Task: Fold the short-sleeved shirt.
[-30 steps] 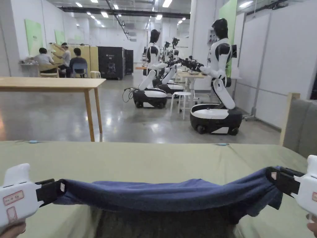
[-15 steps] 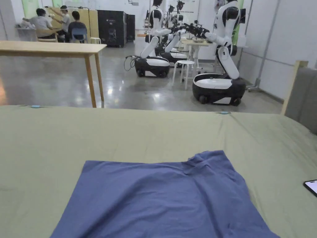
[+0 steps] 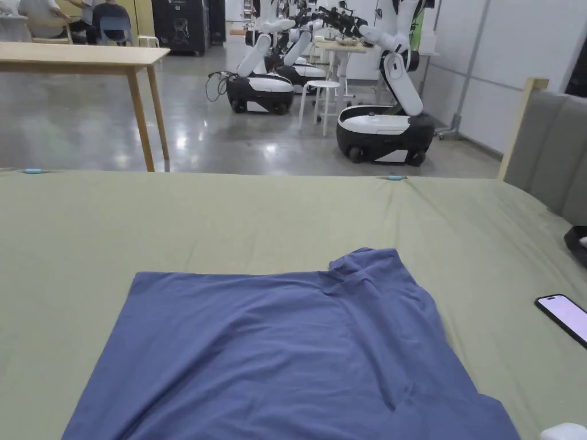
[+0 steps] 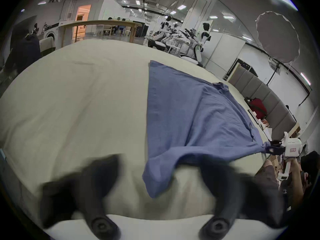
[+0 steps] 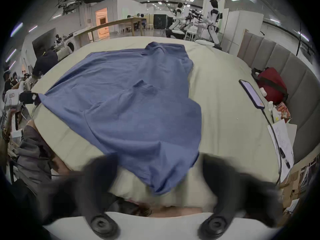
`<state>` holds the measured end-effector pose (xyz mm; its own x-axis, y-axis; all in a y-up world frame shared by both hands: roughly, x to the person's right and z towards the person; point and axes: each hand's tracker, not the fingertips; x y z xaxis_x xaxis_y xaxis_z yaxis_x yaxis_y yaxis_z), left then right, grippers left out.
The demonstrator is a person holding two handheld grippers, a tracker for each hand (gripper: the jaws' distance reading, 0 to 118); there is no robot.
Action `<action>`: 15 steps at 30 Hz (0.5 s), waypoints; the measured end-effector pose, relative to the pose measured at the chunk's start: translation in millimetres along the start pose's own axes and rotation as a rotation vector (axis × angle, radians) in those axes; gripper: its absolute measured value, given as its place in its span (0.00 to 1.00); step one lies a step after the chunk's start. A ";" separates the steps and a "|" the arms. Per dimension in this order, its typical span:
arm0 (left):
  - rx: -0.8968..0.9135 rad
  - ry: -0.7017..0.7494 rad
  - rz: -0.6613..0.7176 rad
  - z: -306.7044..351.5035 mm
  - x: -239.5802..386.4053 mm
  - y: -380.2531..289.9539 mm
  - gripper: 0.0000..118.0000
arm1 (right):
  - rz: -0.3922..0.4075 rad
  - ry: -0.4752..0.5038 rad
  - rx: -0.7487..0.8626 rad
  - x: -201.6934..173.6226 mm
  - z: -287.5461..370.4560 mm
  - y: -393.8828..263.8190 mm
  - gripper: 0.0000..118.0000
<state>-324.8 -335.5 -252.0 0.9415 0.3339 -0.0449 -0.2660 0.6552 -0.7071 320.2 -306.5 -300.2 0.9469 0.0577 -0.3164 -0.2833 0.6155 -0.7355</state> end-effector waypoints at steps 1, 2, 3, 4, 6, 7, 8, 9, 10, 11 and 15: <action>0.008 0.000 0.000 4.0 -1.8 -2.3 0.98 | -0.011 -0.032 0.021 -1.0 13.4 -2.2 1.00; 0.114 -0.037 0.018 11.8 -2.1 -1.9 1.00 | -0.034 -0.021 0.059 -3.8 28.1 3.1 0.99; 0.089 -0.019 -0.004 29.7 15.1 -0.8 0.99 | -0.062 -0.021 0.096 -5.8 44.0 9.4 0.95; 0.104 -0.013 0.013 40.6 21.0 -0.1 0.99 | -0.086 -0.011 0.136 -7.7 59.8 12.9 0.95; 0.186 -0.010 0.031 69.1 32.6 -1.2 0.99 | -0.125 0.029 0.265 -9.1 87.8 -7.2 0.96; 0.225 -0.026 0.034 85.3 35.8 -2.9 0.99 | -0.137 0.052 0.343 -14.3 104.6 -10.7 0.96; 0.256 -0.051 0.043 99.0 40.5 -5.7 0.98 | -0.152 0.067 0.403 -19.2 118.4 -13.4 0.95; 0.277 -0.071 0.045 112.8 46.6 -9.3 0.90 | -0.176 0.069 0.451 -29.0 132.7 -11.0 0.89; 0.310 -0.073 0.041 124.8 52.4 -13.2 0.71 | -0.185 0.068 0.496 -35.7 142.5 -12.0 0.77; 0.336 -0.049 0.034 124.9 45.9 -13.9 0.39 | -0.189 0.061 0.530 -41.3 149.6 -12.8 0.53; 0.335 0.026 0.004 132.5 48.8 -16.6 0.00 | -0.207 0.049 0.556 -52.7 157.0 1.1 0.00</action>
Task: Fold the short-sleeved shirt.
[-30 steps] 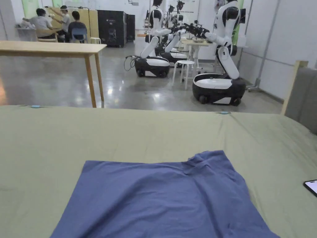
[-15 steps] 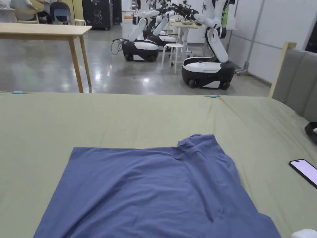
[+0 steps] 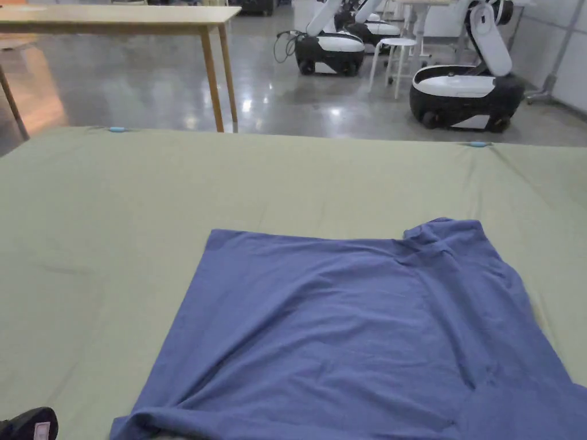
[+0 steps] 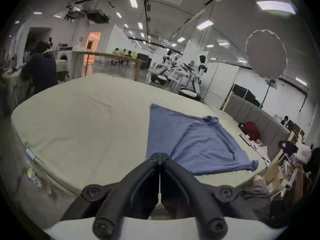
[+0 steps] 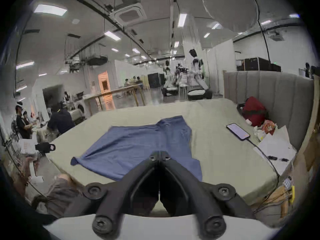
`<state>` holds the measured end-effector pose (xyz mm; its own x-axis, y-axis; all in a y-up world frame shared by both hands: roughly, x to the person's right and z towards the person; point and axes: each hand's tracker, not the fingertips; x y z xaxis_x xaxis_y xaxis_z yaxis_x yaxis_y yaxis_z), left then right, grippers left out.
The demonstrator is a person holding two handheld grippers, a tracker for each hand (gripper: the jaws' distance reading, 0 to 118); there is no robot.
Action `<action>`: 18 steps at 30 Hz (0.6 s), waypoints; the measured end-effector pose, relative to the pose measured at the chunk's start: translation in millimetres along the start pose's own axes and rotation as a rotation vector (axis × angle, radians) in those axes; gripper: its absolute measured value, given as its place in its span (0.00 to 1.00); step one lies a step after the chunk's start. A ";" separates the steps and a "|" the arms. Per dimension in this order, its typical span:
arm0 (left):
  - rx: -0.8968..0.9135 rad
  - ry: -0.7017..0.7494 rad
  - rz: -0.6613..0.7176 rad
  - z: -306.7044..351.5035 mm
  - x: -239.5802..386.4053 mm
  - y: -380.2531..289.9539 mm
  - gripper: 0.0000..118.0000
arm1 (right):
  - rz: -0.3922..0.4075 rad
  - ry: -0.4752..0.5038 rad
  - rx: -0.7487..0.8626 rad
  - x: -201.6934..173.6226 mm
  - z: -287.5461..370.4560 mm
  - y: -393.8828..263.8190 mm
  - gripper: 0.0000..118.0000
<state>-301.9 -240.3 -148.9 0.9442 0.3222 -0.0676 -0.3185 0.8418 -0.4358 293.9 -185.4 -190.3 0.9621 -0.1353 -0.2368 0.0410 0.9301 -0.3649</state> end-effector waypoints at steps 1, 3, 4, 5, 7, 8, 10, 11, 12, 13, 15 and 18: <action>-0.013 -0.013 0.002 -1.4 -2.1 1.2 0.00 | -0.006 0.021 -0.005 -1.3 -2.0 2.4 0.00; -0.020 -0.015 -0.001 -8.7 -3.8 2.9 0.00 | -0.054 0.047 0.020 20.6 -0.7 -6.5 0.00; -0.041 -0.016 -0.019 -12.8 -5.6 0.2 0.00 | -0.051 0.054 0.016 24.9 -1.8 -5.8 0.00; -0.070 -0.007 -0.040 -21.5 -6.3 0.5 0.00 | -0.048 0.057 0.014 30.0 -2.9 -5.4 0.00; -0.122 0.019 -0.077 -41.6 -9.0 0.4 0.42 | 0.001 0.047 0.006 8.0 -6.1 -6.2 0.00; -0.168 0.026 -0.093 -52.6 -7.0 -1.6 0.79 | -0.002 0.051 0.003 8.6 -6.7 -6.5 0.00; -0.276 0.083 -0.109 -79.7 -7.7 -8.7 0.98 | -0.012 0.062 -0.002 12.4 -6.4 -10.6 0.00; -0.256 0.047 -0.121 -84.9 -8.8 -12.0 0.95 | -0.016 0.066 -0.006 14.1 -6.4 -12.1 0.00; -0.263 0.022 -0.141 -95.0 -17.9 -15.3 0.95 | -0.017 0.067 -0.014 15.4 -6.6 -13.6 0.00; -0.287 0.031 -0.145 -102.3 -20.1 -16.8 0.95 | -0.015 0.061 -0.021 16.1 -6.4 -14.9 0.00; -0.327 0.059 -0.171 -115.2 -23.6 -22.2 0.95 | -0.002 0.041 -0.039 10.4 -9.2 -17.1 0.00; -0.362 0.065 -0.195 -130.3 -23.7 -29.2 0.88 | -0.006 0.045 -0.051 10.5 -11.7 -21.6 0.00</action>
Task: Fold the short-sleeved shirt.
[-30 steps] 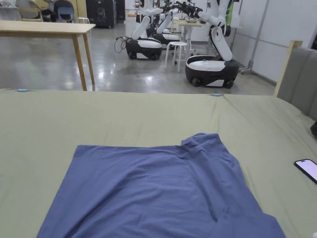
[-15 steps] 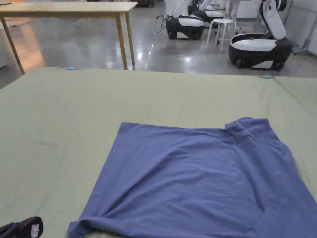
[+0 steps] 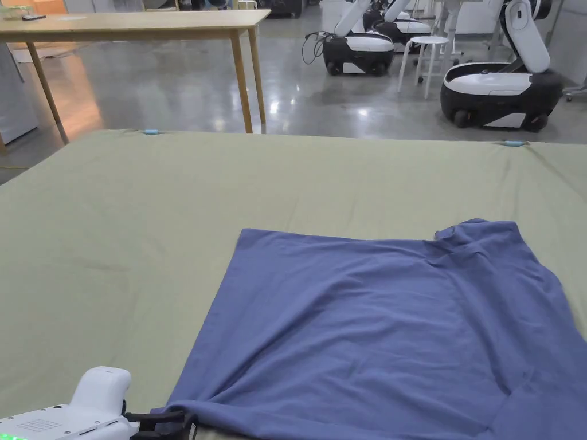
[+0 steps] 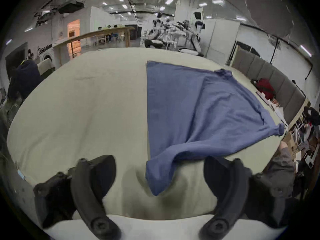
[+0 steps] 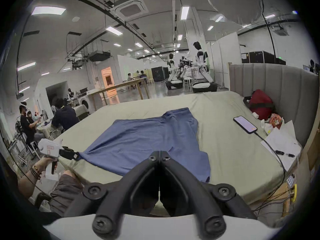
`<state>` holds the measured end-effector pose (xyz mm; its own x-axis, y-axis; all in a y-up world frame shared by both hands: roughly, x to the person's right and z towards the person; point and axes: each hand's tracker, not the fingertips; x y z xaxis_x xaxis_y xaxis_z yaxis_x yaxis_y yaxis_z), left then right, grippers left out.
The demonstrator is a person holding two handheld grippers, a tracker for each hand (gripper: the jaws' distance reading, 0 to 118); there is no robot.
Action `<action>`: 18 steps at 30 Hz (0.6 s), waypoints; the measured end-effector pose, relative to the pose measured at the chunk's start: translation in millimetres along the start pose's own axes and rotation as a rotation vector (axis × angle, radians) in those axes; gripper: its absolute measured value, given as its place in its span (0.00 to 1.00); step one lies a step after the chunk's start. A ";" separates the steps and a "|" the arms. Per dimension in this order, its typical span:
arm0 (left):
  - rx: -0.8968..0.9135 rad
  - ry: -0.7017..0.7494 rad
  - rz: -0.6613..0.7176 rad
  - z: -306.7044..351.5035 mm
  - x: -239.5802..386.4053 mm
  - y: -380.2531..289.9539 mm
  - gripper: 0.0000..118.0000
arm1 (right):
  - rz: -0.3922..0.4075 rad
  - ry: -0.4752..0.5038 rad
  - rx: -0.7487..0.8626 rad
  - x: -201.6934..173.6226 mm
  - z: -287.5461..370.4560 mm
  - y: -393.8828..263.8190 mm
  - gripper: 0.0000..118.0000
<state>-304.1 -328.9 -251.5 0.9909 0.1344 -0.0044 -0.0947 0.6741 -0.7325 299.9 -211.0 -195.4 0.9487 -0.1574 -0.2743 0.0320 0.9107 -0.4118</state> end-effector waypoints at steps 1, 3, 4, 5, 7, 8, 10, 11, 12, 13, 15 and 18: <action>-0.005 0.008 -0.004 -2.6 -0.5 -1.2 0.80 | -0.005 0.003 -0.006 -0.2 -0.5 -0.8 0.00; -0.008 0.021 -0.026 -6.6 5.4 -1.5 0.46 | -0.007 0.003 -0.017 -1.4 -1.8 -3.3 0.00; -0.005 0.018 -0.036 -8.3 5.5 -3.5 0.32 | -0.003 -0.001 -0.025 -4.4 -4.7 1.6 0.00; 0.001 0.005 -0.051 -9.6 5.4 -6.1 0.22 | 0.000 -0.005 -0.033 -5.3 -6.2 1.7 0.00; -0.010 -0.024 -0.043 -10.5 8.6 -4.3 0.06 | -0.005 -0.014 -0.049 -5.5 -8.5 0.9 0.00; -0.005 -0.014 -0.042 -10.0 10.5 -4.7 0.05 | -0.007 -0.018 -0.058 -6.7 -9.9 2.8 0.00; -0.006 -0.012 -0.045 -7.7 11.7 -1.8 0.05 | -0.001 -0.035 -0.076 -7.5 -13.3 3.0 0.00; 0.000 -0.010 -0.044 -5.4 12.2 -1.9 0.05 | 0.011 -0.047 -0.084 -7.7 -15.3 3.1 0.00; 0.008 -0.013 -0.034 -2.3 11.4 -1.5 0.05 | 0.037 -0.064 -0.101 -5.3 -18.4 5.3 0.00; 0.019 -0.026 -0.029 0.4 11.6 -1.0 0.05 | 0.063 -0.077 -0.132 -3.0 -23.8 6.2 0.00; 0.042 -0.027 -0.032 5.9 11.9 1.5 0.05 | 0.113 -0.136 -0.196 4.1 -41.4 3.6 0.00; 0.061 -0.034 -0.027 13.2 17.0 5.5 0.05 | 0.150 -0.177 -0.313 28.0 -75.3 -8.8 0.10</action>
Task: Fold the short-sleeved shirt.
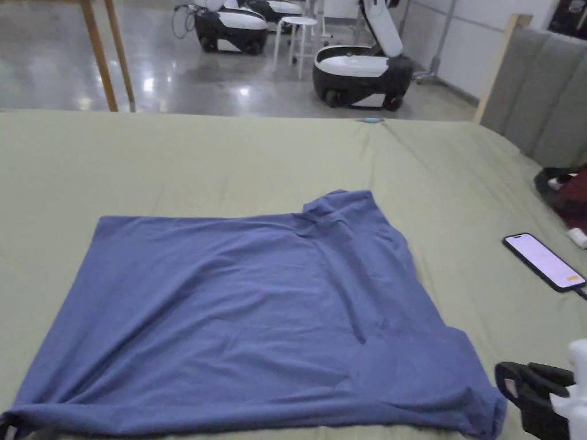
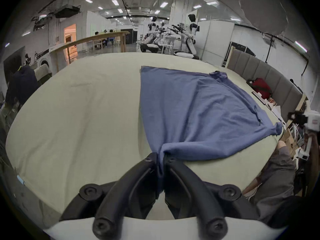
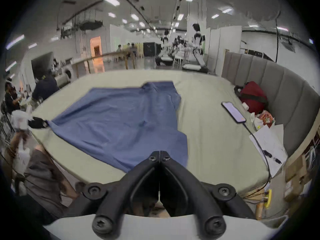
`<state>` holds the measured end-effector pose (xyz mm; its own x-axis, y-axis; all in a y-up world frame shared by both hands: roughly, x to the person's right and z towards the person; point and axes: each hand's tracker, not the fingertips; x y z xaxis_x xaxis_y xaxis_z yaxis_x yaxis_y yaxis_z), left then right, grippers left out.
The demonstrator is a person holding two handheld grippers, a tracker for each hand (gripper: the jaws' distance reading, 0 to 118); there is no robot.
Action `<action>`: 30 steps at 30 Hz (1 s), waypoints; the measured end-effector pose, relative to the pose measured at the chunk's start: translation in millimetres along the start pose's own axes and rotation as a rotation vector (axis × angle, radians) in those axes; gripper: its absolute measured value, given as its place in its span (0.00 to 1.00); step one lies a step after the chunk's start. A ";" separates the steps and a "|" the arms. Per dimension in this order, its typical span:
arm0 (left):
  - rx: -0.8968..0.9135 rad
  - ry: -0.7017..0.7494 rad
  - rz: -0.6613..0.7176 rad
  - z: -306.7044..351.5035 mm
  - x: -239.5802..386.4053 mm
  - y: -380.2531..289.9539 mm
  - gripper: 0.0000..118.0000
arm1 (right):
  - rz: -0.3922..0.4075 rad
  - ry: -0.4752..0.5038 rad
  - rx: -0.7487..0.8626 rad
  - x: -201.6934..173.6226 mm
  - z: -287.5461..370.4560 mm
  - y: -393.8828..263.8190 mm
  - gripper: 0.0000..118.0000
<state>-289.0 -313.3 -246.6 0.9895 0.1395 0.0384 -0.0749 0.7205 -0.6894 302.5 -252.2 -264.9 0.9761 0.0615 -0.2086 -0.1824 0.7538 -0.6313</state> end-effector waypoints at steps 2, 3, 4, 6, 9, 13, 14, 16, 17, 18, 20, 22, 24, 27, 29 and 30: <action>0.000 -0.010 0.008 1.0 1.8 1.2 0.05 | 0.001 0.001 -0.068 12.8 -23.7 -7.9 0.75; 0.003 -0.005 0.001 1.7 3.8 0.9 0.05 | 0.000 -0.006 -0.096 16.6 -33.7 -11.8 1.00; 0.004 -0.003 -0.003 4.0 7.9 3.6 0.05 | 0.001 -0.002 -0.143 18.3 -43.8 -14.8 0.98; 0.004 -0.002 -0.008 5.2 11.6 3.2 0.05 | 0.022 0.007 -0.149 28.5 -49.3 -25.1 0.96; 0.002 -0.001 -0.005 6.4 13.3 4.1 0.05 | 0.014 -0.008 -0.247 34.1 -55.1 -39.1 0.96; 0.000 0.000 -0.003 6.4 14.5 4.8 0.05 | 0.002 0.058 -0.250 20.1 -66.2 -41.0 0.77; -0.002 0.001 -0.004 6.2 15.4 4.9 0.05 | 0.006 0.057 -0.237 17.9 -67.7 -42.5 0.55; -0.007 -0.004 -0.002 5.3 13.9 4.7 0.05 | 0.000 0.059 -0.219 16.1 -64.9 -42.2 0.39; -0.008 -0.005 0.000 5.0 13.3 4.3 0.05 | 0.002 0.067 -0.187 16.1 -61.4 -41.7 0.23; -0.011 -0.009 0.004 4.6 13.5 3.8 0.05 | -0.006 0.079 -0.149 16.9 -57.9 -41.6 0.08; -0.017 -0.008 0.006 2.3 11.5 2.5 0.05 | -0.016 0.092 -0.147 16.6 -53.2 -39.5 0.08; -0.019 -0.008 0.007 1.6 11.1 2.3 0.05 | 0.023 0.079 -0.118 13.4 -49.2 -37.4 0.07; -0.012 -0.010 0.014 3.1 10.2 4.0 0.05 | 0.021 0.082 -0.111 11.9 -44.3 -31.7 0.07; 0.025 -0.031 0.026 13.3 11.0 16.5 0.05 | 0.009 0.103 -0.051 13.1 -33.9 -15.9 0.07; 0.052 -0.052 0.041 17.3 6.6 32.2 0.05 | 0.020 0.105 0.013 13.1 -29.9 2.2 0.07; 0.068 -0.056 0.046 18.9 6.1 43.7 0.05 | 0.019 0.117 0.014 15.2 -30.3 16.0 0.07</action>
<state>-288.6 -268.1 -262.9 0.9764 0.2102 0.0492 -0.1306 0.7564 -0.6410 310.8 -259.0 -300.8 0.9517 0.0000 -0.3069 -0.1986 0.7624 -0.6158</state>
